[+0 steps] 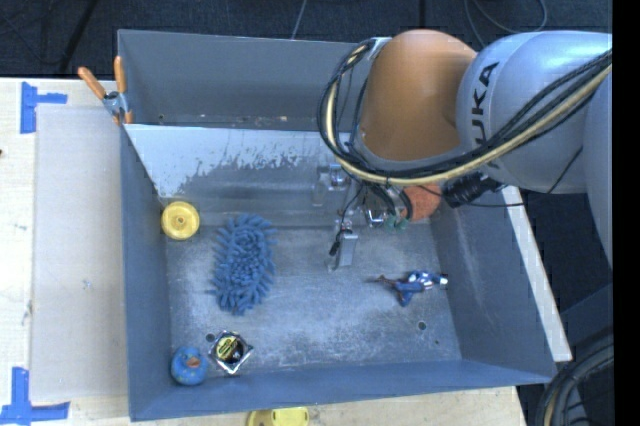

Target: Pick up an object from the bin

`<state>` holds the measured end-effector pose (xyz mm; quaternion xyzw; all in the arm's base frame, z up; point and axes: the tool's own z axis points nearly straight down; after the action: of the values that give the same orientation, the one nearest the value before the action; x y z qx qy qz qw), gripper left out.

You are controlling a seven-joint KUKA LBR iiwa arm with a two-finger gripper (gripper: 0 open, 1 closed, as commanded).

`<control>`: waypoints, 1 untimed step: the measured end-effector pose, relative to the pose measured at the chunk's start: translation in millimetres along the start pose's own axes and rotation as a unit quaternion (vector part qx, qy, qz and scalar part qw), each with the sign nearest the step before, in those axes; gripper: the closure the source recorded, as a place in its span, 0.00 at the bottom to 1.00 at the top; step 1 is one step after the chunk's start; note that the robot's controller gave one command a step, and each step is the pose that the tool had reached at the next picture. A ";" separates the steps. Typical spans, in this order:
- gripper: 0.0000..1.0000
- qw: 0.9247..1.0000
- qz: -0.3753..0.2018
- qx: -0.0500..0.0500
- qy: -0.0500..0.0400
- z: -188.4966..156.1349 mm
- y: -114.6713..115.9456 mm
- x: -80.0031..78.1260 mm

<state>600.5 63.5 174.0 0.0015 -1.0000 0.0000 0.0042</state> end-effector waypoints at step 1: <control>0.00 1.000 0.001 0.000 -0.004 -4.9 -0.3 -1.6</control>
Offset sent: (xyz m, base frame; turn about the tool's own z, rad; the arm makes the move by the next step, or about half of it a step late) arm -0.0033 0.1184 -0.0786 -0.1840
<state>602.2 63.2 178.9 0.0009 -1.0000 -0.0002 0.0002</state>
